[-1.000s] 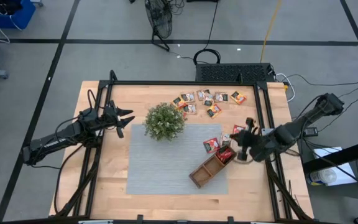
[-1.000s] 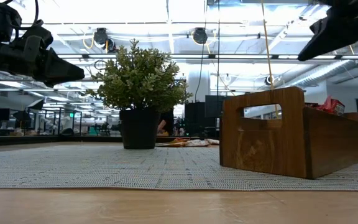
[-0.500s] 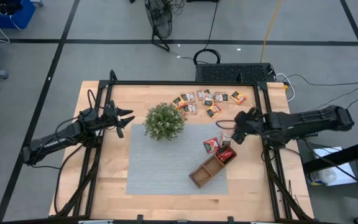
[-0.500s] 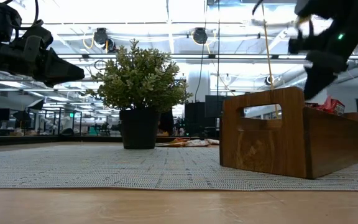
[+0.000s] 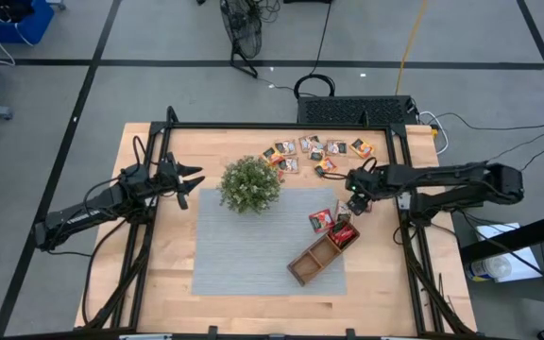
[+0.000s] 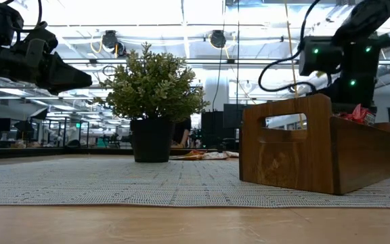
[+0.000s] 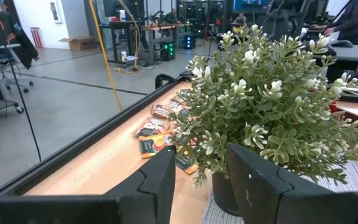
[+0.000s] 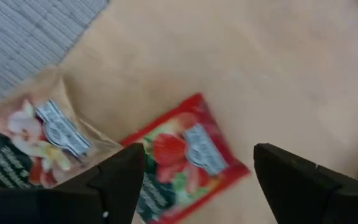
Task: Pick & Place Tea
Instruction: Put the strawberry tea sachet into the brown organizer
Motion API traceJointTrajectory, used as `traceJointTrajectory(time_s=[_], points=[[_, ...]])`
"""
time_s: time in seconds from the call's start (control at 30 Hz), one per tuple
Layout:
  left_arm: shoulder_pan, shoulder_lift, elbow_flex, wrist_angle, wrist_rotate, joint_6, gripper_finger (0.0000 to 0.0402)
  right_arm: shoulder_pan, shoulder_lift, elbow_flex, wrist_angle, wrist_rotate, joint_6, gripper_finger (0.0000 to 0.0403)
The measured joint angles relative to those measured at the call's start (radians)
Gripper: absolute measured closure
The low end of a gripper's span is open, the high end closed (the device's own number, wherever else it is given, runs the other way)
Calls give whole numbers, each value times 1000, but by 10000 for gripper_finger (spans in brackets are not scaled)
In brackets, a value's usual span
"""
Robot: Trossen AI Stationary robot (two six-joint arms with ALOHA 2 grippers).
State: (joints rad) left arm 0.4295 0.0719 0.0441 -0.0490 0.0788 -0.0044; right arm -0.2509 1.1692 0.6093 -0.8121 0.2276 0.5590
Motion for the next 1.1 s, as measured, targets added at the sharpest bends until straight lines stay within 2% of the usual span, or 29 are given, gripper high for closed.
traceJointTrajectory(time_s=[0.13,0.4,0.63,0.8,1.1], points=[[0,0,0,0,0,0,254,-23,48,-19,46,-73,-3,120],[0,0,0,0,0,0,254,-43,120,-33,20,-68,44,126],[0,0,0,0,0,0,254,-43,125,-35,-11,-73,53,145],[0,0,0,0,0,0,254,-43,126,-35,-41,-76,58,183],[0,0,0,0,0,0,254,-43,127,-37,-27,-103,54,290]])
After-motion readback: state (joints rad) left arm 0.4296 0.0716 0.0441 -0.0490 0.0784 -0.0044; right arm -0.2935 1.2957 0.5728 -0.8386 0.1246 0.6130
